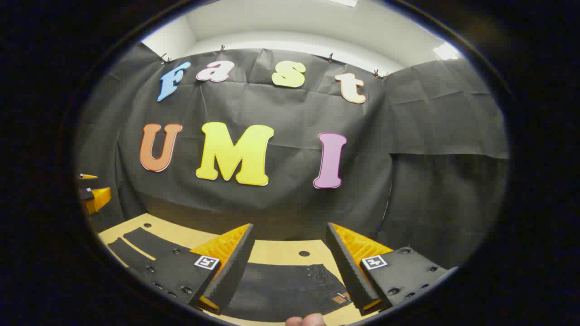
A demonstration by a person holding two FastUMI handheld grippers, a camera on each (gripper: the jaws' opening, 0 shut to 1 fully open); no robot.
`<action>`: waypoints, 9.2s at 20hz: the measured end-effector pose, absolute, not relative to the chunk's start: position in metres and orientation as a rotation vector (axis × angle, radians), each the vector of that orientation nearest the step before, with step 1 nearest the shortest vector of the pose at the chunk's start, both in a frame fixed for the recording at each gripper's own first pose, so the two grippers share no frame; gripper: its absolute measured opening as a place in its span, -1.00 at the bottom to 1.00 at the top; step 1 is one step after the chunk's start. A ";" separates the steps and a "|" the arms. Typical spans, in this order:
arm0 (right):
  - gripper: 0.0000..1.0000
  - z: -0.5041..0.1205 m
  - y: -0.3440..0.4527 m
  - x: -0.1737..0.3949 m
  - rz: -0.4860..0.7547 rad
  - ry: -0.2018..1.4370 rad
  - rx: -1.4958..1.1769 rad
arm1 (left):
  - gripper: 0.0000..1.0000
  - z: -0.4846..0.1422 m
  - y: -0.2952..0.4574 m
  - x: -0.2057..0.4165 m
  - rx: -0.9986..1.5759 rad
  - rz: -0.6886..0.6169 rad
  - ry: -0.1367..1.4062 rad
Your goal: Grasp the waist and the cuffs of the jeans and fold them to make the two legs overlap; first hold the waist and fold one-third of the jeans toward the cuffs, then hold the cuffs and fold the remaining one-third in the same direction to finish folding.
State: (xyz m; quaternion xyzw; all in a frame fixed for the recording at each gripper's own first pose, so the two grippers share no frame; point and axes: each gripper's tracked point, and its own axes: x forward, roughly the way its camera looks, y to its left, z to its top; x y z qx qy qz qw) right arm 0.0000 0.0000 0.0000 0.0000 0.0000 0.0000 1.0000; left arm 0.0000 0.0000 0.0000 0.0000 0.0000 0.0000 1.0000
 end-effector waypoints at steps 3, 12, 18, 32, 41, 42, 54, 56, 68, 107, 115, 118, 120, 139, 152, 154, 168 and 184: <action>0.94 0.002 0.002 0.001 0.006 -0.002 -0.008 | 1.00 0.002 0.003 0.000 0.007 0.005 0.001; 0.94 0.001 -0.007 -0.001 -0.014 0.004 -0.013 | 1.00 -0.003 0.005 0.002 -0.004 0.011 0.013; 0.94 -0.005 -0.019 0.002 -0.035 0.021 -0.010 | 1.00 -0.007 0.013 0.005 -0.004 0.030 0.022; 0.96 -0.191 -0.133 0.004 -0.207 0.622 0.664 | 0.98 -0.205 0.137 -0.044 -0.606 0.377 0.542; 0.96 -0.284 -0.122 -0.019 -0.332 0.892 1.110 | 1.00 -0.291 0.141 -0.079 -1.252 0.603 0.714; 0.96 -0.286 -0.121 -0.020 -0.342 0.899 1.125 | 1.00 -0.288 0.145 -0.076 -1.281 0.616 0.716; 0.84 -0.316 -0.113 0.004 -0.399 0.984 1.178 | 1.00 -0.321 0.157 -0.045 -1.319 0.637 0.755; 0.84 -0.322 -0.114 0.007 -0.408 0.991 1.169 | 0.99 -0.319 0.157 -0.036 -1.321 0.630 0.751; 0.97 -0.351 -0.120 0.030 -0.464 1.005 1.185 | 0.65 -0.321 0.150 0.008 -1.400 0.550 0.718; -0.99 -0.219 -0.095 0.129 -0.221 0.950 1.202 | -0.92 -0.202 0.164 0.073 -1.618 0.457 0.715; -1.00 -0.230 -0.089 0.230 -0.164 0.962 1.224 | -0.92 -0.223 0.171 0.167 -1.735 0.541 0.785; -1.00 -0.254 -0.082 0.266 -0.151 0.964 1.220 | -0.92 -0.239 0.159 0.223 -1.728 0.497 0.837; -0.99 -0.273 -0.080 0.284 -0.153 0.967 1.215 | -0.92 -0.252 0.151 0.254 -1.695 0.452 0.872; 0.80 -0.297 -0.075 0.309 -0.198 0.912 1.306 | 0.90 -0.202 0.165 0.281 -1.589 0.347 0.900; 0.96 -0.115 -0.053 0.159 0.090 0.389 0.344 | 0.90 0.007 0.100 0.158 -0.583 -0.004 0.403; 0.96 -0.094 -0.045 0.122 0.113 0.309 0.229 | 0.91 0.026 0.092 0.129 -0.465 -0.007 0.294; 0.97 -0.167 -0.088 0.020 -0.061 0.372 0.166 | 0.92 0.011 0.003 0.026 -0.232 -0.055 0.169; 0.98 -0.374 -0.174 0.230 -0.238 0.594 0.383 | 0.92 -0.009 -0.021 0.034 -0.304 0.069 0.373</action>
